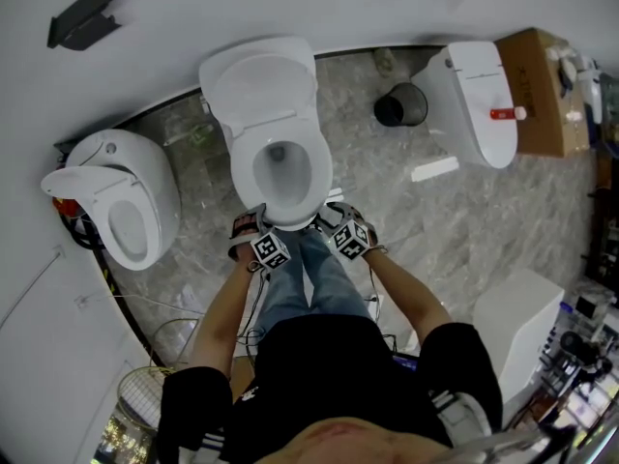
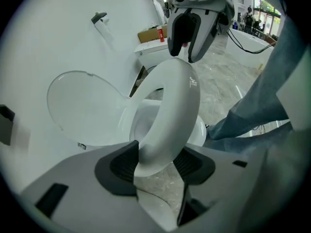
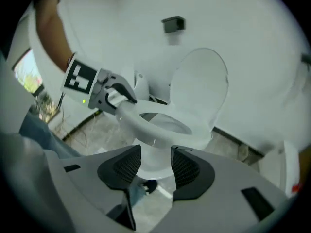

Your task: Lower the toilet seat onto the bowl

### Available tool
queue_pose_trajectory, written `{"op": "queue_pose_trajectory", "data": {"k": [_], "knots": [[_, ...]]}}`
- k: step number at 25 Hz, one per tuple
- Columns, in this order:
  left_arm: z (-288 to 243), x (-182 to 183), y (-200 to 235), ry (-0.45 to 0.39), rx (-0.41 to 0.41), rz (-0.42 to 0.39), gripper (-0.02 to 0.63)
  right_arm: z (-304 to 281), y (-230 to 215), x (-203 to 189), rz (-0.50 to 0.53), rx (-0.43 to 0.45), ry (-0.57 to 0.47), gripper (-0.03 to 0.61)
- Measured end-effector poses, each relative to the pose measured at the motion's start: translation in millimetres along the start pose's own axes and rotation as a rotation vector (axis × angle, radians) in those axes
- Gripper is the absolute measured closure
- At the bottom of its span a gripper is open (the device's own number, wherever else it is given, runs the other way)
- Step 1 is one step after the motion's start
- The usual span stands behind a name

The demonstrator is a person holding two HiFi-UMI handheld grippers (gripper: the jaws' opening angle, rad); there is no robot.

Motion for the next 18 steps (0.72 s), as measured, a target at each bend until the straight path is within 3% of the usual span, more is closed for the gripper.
{"op": "queue_pose_trajectory", "data": {"k": [2,4,7,10,13,18], "knots": [[-2,1,-4,0.007,-0.009,-0.011,0.391,3,-7,-16,-0.259,0.020,-0.031,0.381],[-5,1,-9,0.013,-0.017,-0.019,0.387,3,-15,-29,-0.518,0.049,-0.087,0.428],[-10,0,-13,0.018,-0.027,-0.026,0.379,-7,-22,-41,-0.974,0.190,-0.184,0.425],[-13,0,-19,0.019,-0.039,-0.033,0.370,-21,-27,-51,-1.387,0.288,-0.297,0.343],[-17,0,-24,0.019,-0.047,-0.041,0.364,-38,-30,-65,-1.601,0.292,-0.365,0.344],[-22,-3,-32,0.021,-0.065,-0.064,0.354,-61,-19,-65,-1.711,0.303,-0.358,0.392]]}}
Point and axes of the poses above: the fingertips, and each gripper's own axes: z backward along the fingers, y to its left, x out of its top, the point moved 6 cm from there along z, backward along the fingers, and after that the axes turned 11 degrees about -z, right-handed, at the moved point
